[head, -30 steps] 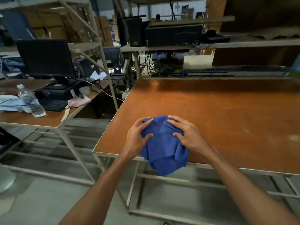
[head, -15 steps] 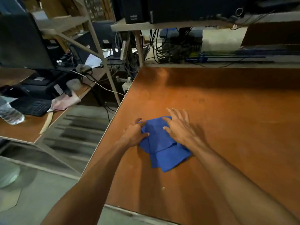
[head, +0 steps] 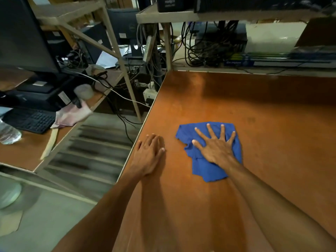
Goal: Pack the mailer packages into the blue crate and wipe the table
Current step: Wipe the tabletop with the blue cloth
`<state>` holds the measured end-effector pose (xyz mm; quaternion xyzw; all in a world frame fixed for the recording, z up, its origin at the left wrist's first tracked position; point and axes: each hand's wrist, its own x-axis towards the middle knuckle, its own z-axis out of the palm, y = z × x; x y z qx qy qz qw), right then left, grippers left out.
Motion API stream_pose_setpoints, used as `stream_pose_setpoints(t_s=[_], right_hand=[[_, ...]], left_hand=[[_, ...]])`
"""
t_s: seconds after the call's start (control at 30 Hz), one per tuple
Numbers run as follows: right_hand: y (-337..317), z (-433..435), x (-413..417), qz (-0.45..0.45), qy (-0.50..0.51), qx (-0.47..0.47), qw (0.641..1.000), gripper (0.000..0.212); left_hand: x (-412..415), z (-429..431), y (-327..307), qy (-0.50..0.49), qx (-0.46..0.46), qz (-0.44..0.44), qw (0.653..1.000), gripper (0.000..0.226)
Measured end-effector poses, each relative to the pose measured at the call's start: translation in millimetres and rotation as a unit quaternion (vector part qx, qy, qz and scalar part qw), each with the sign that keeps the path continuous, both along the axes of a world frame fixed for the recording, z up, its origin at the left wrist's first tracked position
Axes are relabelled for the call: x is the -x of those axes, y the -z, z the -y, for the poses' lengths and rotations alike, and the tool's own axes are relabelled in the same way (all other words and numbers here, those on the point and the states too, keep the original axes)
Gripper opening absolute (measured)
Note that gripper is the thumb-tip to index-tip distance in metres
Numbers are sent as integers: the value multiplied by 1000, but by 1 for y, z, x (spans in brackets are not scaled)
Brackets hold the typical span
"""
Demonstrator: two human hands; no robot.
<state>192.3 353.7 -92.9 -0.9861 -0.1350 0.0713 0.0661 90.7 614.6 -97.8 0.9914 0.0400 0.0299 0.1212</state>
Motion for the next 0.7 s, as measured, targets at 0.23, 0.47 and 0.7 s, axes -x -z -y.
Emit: stream_pose_setpoints(t_s=[0.23, 0.47, 0.7], right_hand=[[0, -66, -71, 2, -50, -17, 999, 59], [5, -138, -109, 38, -139, 2, 990, 65], [1, -64, -196, 25, 36, -8, 999, 69]], left_hand=[[-47, -6, 10, -20, -12, 5, 1000, 73], [-49, -8, 14, -16, -29, 8, 999, 73], [-47, -6, 12, -23, -11, 28, 999, 72]])
